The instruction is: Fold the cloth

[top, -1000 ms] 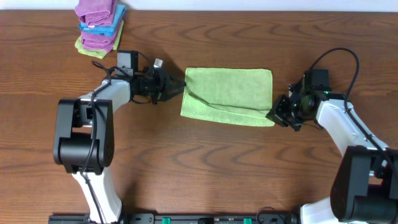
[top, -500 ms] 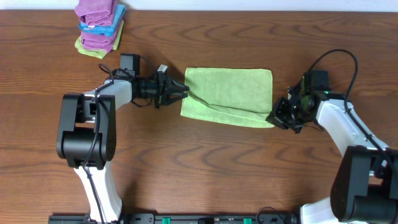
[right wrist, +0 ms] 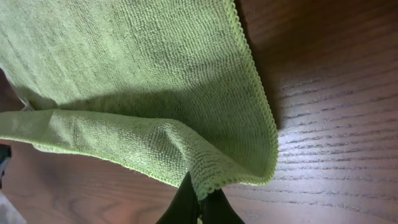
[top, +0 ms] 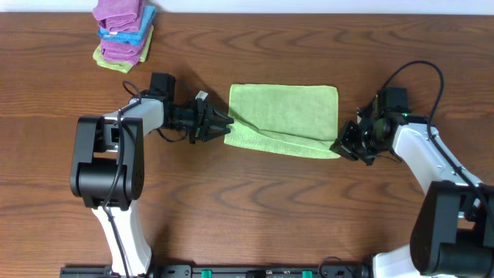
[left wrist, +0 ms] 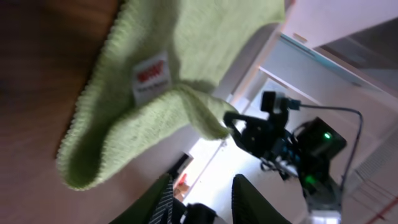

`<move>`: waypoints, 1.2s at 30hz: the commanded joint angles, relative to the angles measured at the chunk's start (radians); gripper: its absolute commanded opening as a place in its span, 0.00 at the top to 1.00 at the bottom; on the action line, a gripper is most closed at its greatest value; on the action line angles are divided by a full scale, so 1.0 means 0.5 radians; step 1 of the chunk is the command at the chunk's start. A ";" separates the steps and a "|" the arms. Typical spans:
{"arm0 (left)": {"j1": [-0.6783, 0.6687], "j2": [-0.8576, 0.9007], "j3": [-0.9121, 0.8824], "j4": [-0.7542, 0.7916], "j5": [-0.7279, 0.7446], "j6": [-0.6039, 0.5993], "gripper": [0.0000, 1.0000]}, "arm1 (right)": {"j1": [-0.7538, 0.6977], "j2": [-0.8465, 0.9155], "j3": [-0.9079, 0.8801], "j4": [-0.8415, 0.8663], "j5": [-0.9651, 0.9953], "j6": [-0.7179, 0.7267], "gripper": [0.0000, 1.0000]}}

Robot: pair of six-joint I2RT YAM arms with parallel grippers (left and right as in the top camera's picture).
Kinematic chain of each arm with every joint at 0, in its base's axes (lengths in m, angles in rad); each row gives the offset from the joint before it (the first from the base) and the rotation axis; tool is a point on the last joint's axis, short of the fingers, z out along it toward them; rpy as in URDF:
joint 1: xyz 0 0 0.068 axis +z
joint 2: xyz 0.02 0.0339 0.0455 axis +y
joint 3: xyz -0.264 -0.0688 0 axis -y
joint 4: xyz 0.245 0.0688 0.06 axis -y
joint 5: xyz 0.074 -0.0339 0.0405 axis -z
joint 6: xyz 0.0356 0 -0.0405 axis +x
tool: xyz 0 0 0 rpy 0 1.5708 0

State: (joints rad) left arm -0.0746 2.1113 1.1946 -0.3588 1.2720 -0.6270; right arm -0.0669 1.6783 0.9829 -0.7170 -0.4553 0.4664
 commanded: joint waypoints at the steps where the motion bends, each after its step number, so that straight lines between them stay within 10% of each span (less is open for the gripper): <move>1: 0.008 0.021 0.024 0.022 -0.141 0.029 0.67 | 0.006 0.007 0.034 -0.011 -0.002 -0.024 0.98; 29: -0.077 0.237 0.201 0.323 0.021 -0.311 0.79 | 0.006 0.007 0.034 -0.078 0.043 -0.063 0.98; 36: -0.075 0.237 0.201 0.323 0.031 -0.307 0.94 | 0.006 0.007 0.034 -0.069 0.044 -0.068 0.98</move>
State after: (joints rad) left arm -0.1143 2.2211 1.2758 -0.1974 1.2701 -0.7856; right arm -0.0669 1.6783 0.9829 -0.7513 -0.4438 0.4515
